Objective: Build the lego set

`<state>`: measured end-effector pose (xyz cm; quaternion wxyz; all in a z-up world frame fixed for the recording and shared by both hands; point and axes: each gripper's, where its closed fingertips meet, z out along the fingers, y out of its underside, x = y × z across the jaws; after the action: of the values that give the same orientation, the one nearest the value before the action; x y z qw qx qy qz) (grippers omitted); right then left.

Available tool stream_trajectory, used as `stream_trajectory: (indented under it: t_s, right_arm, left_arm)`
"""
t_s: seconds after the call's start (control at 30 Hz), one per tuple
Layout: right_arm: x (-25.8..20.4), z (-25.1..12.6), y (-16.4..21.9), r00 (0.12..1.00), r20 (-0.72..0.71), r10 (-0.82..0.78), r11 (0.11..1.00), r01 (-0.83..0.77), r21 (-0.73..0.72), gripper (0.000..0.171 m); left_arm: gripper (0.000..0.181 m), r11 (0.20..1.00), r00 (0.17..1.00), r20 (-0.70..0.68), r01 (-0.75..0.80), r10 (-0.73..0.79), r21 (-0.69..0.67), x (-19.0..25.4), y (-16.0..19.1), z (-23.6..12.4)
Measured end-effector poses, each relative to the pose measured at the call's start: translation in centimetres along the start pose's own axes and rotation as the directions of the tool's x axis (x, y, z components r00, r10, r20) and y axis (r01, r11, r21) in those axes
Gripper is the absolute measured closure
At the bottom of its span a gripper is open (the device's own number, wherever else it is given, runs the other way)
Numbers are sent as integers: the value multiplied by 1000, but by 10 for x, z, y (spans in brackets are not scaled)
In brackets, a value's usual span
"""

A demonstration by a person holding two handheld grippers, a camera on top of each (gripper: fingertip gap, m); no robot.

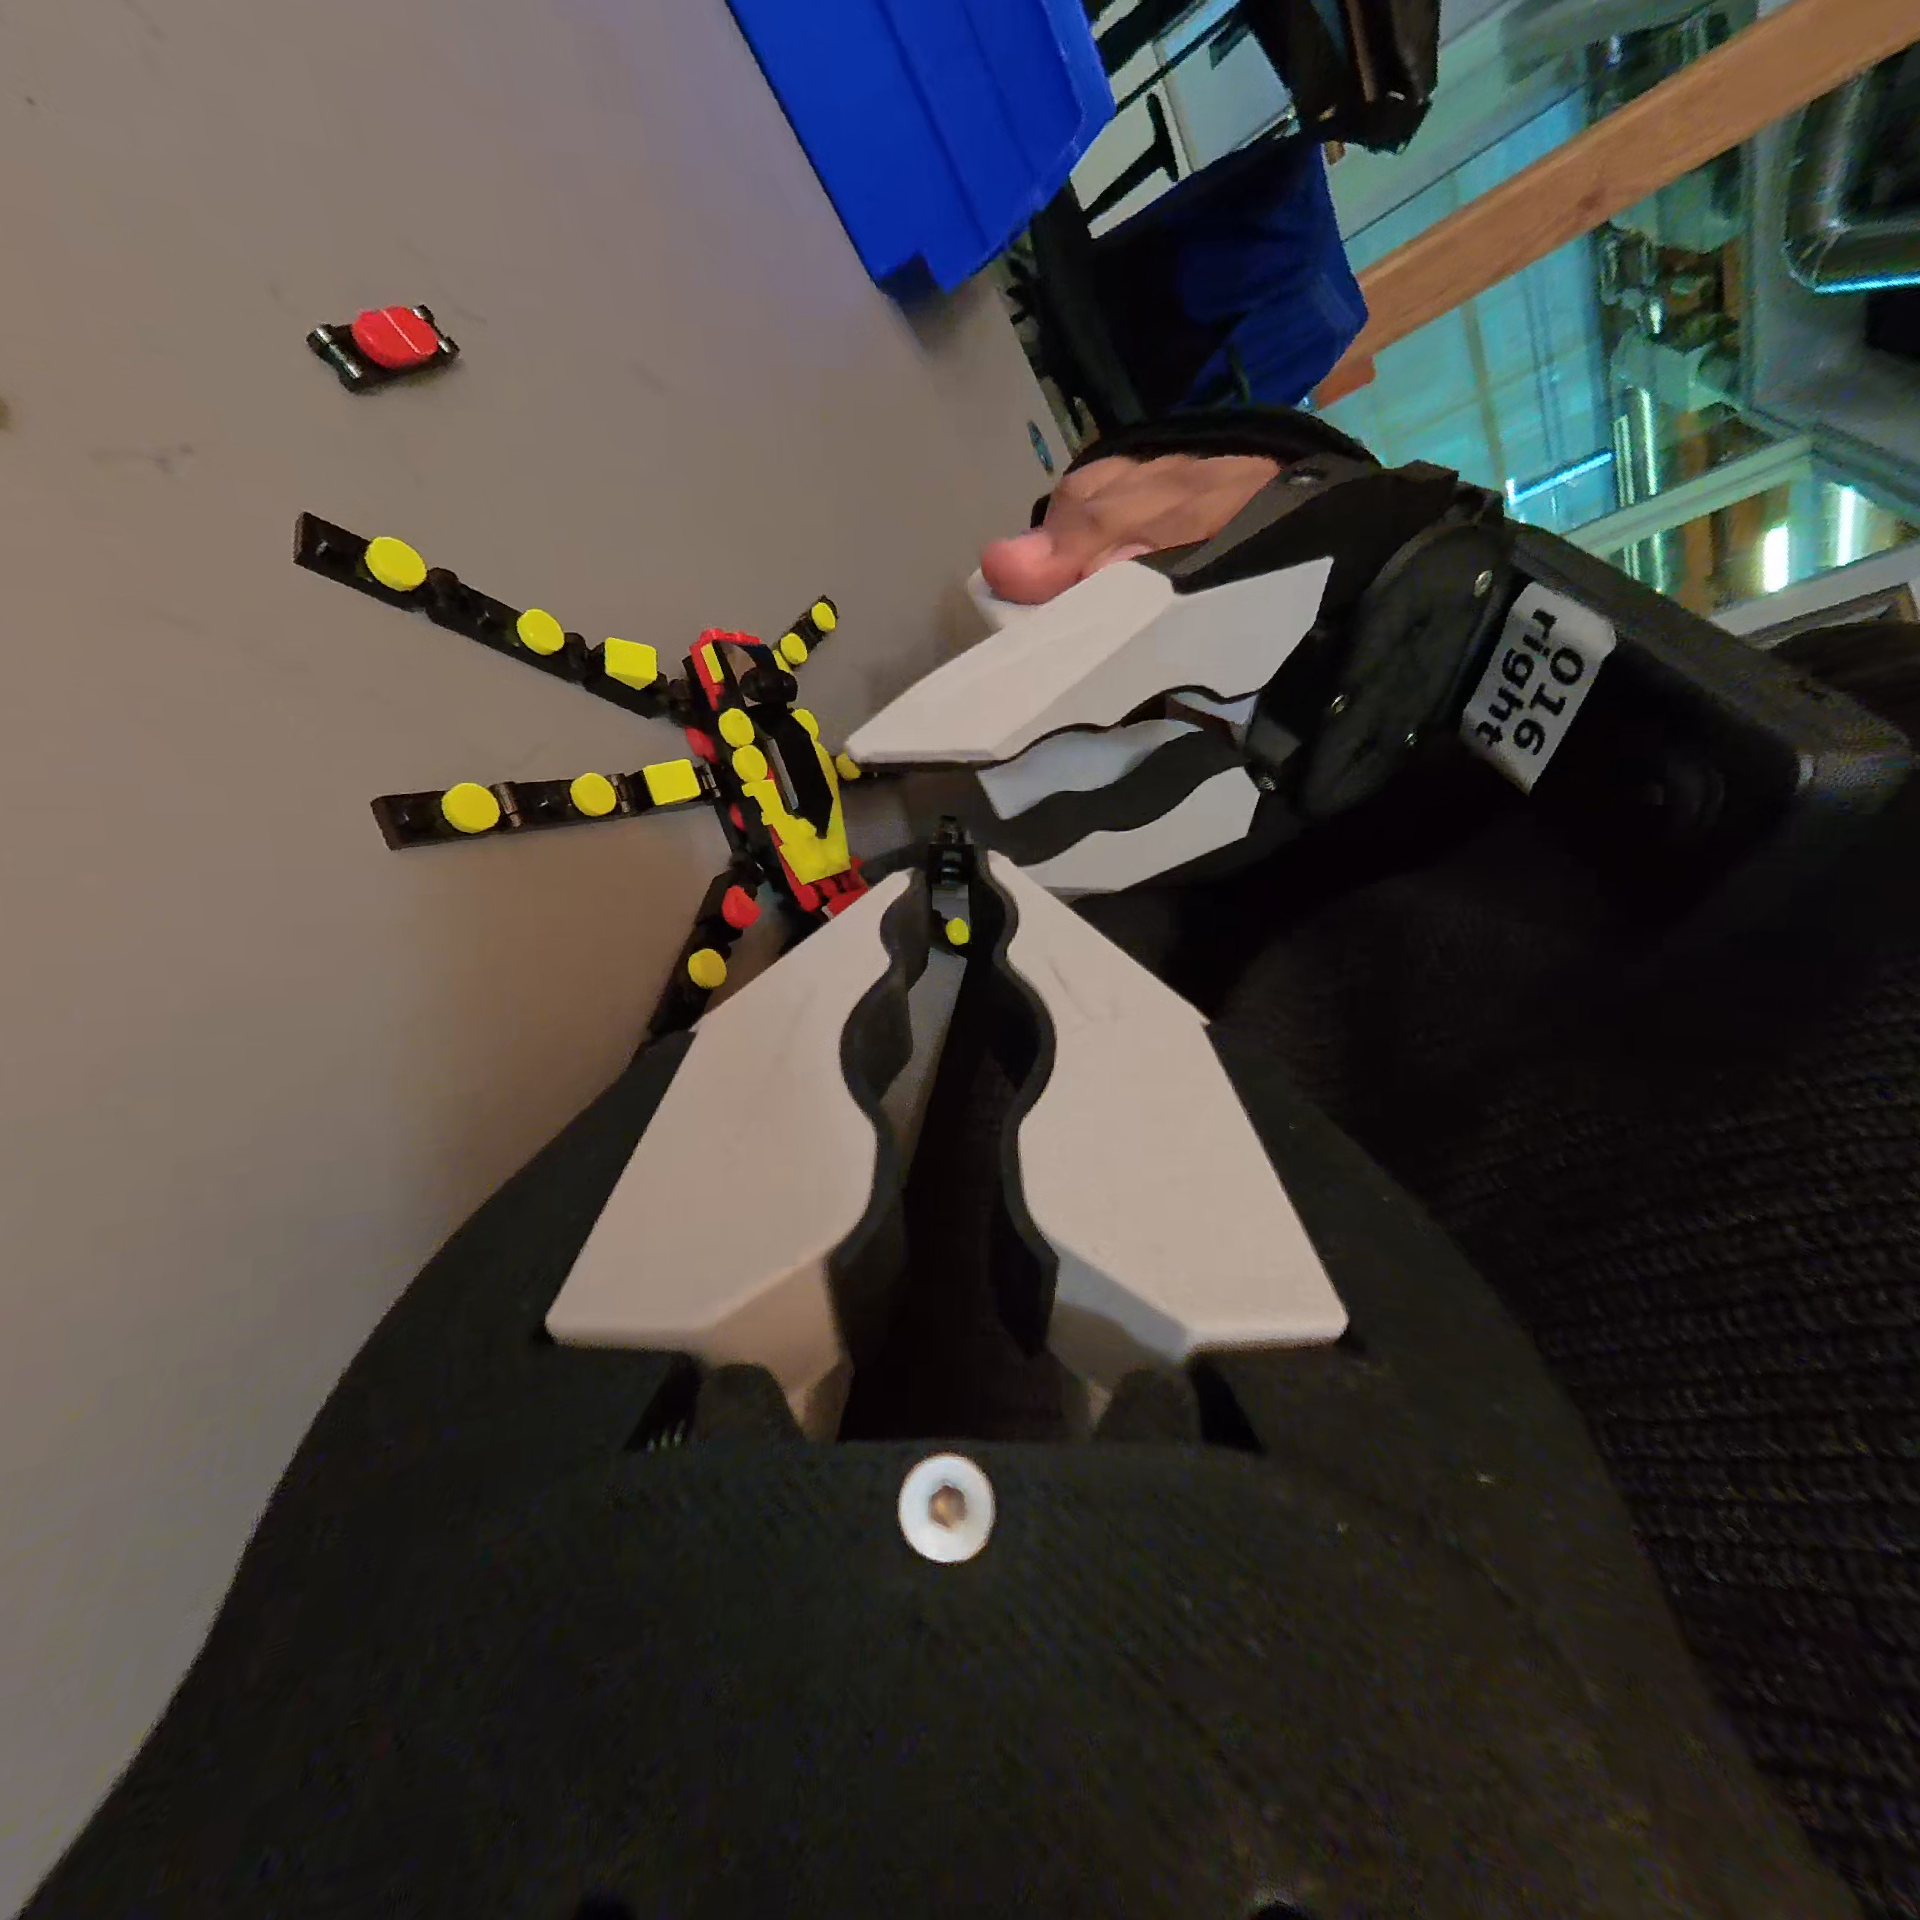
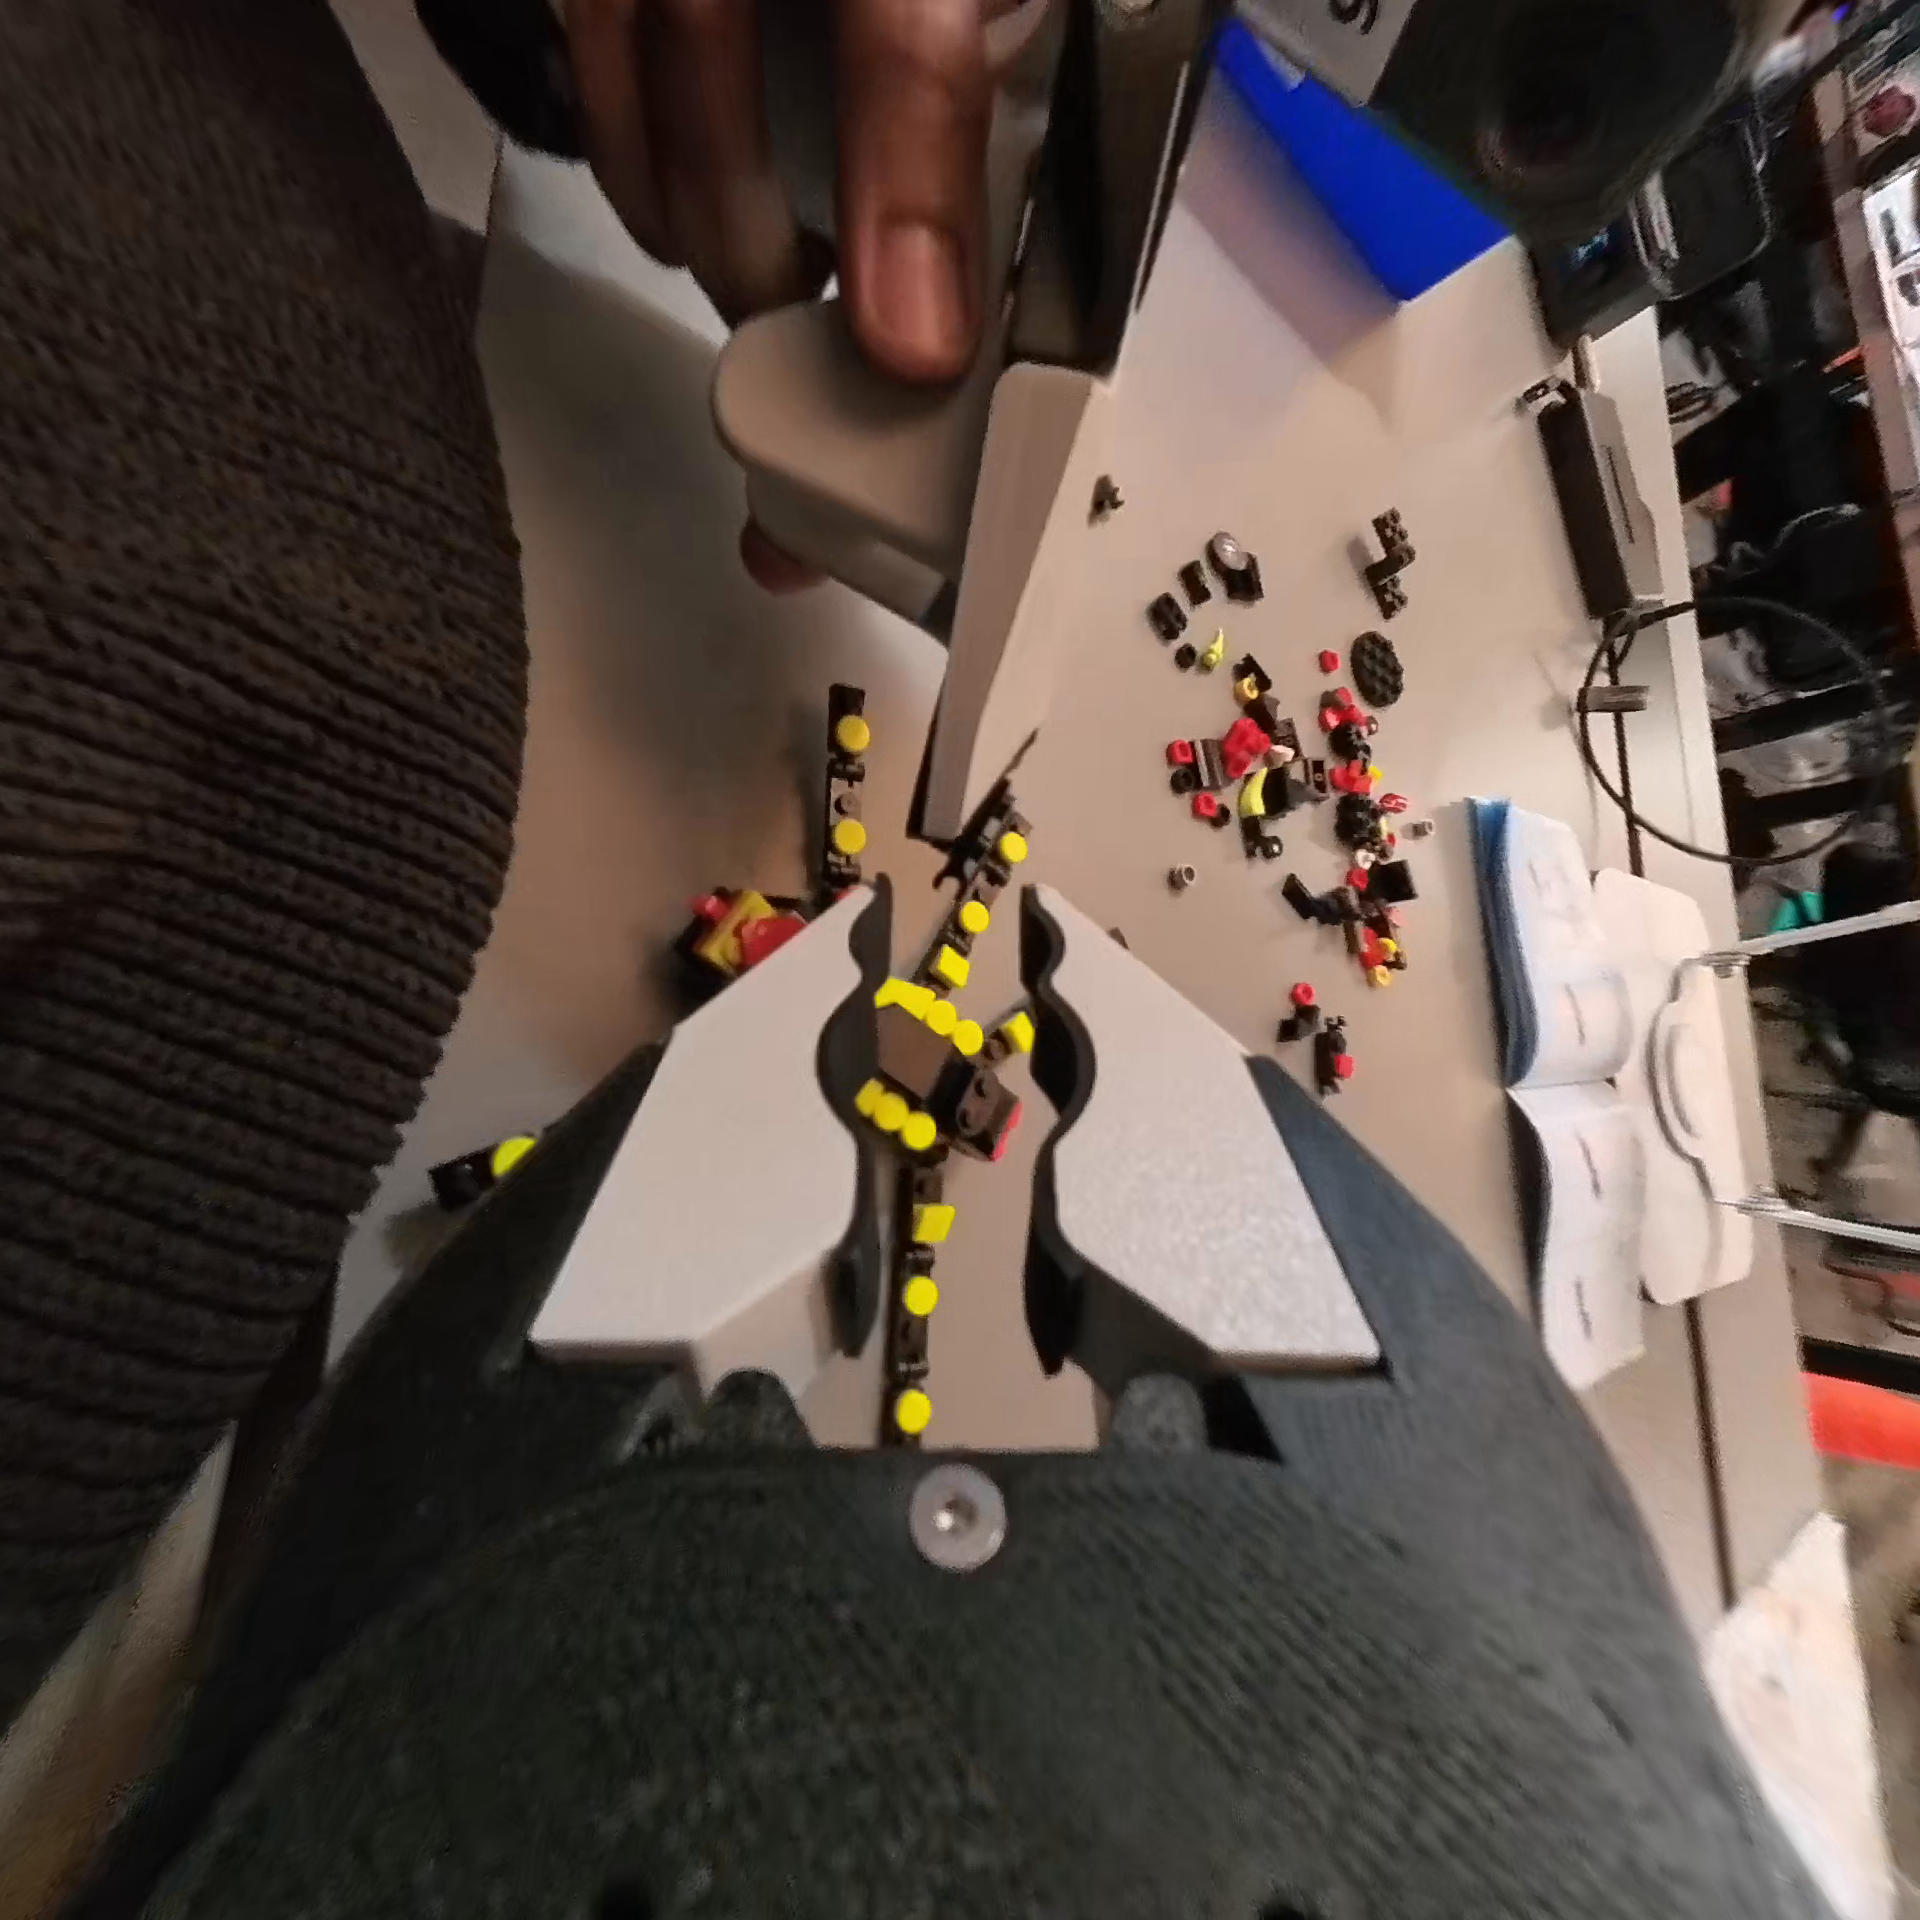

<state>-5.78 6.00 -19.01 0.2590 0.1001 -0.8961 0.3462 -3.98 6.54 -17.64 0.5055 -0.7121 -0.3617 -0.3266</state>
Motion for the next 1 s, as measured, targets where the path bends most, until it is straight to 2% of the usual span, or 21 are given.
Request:
stream_trajectory:
  t_s: [0.07,0.27,0.4,0.63,0.83,1.0]
  right_arm:
    - [0,1,-2,999,9,42,999,-42,6,148]
    - [-4,6,0,994,38,106,994,-106,-14,165]
    - [-3,6,1,991,43,130,991,-129,-29,166]
    - [0,5,1,962,73,262,965,-259,-39,168]
    - [8,4,0,918,93,385,923,-386,-8,168]
    - [12,1,-3,849,159,504,856,-516,39,168]
  left_arm:
    - [173,1000,1000,5,-5,5,4,0,0,0]
    - [174,1000,999,19,-30,30,-7,0,2,3]
    - [173,998,997,38,-63,63,-6,-1,2,3]
    - [174,998,998,26,-51,50,36,-1,-4,2]
    - [165,996,998,21,-63,62,58,2,-8,1]
    - [163,994,999,-25,-28,31,106,5,-16,-3]
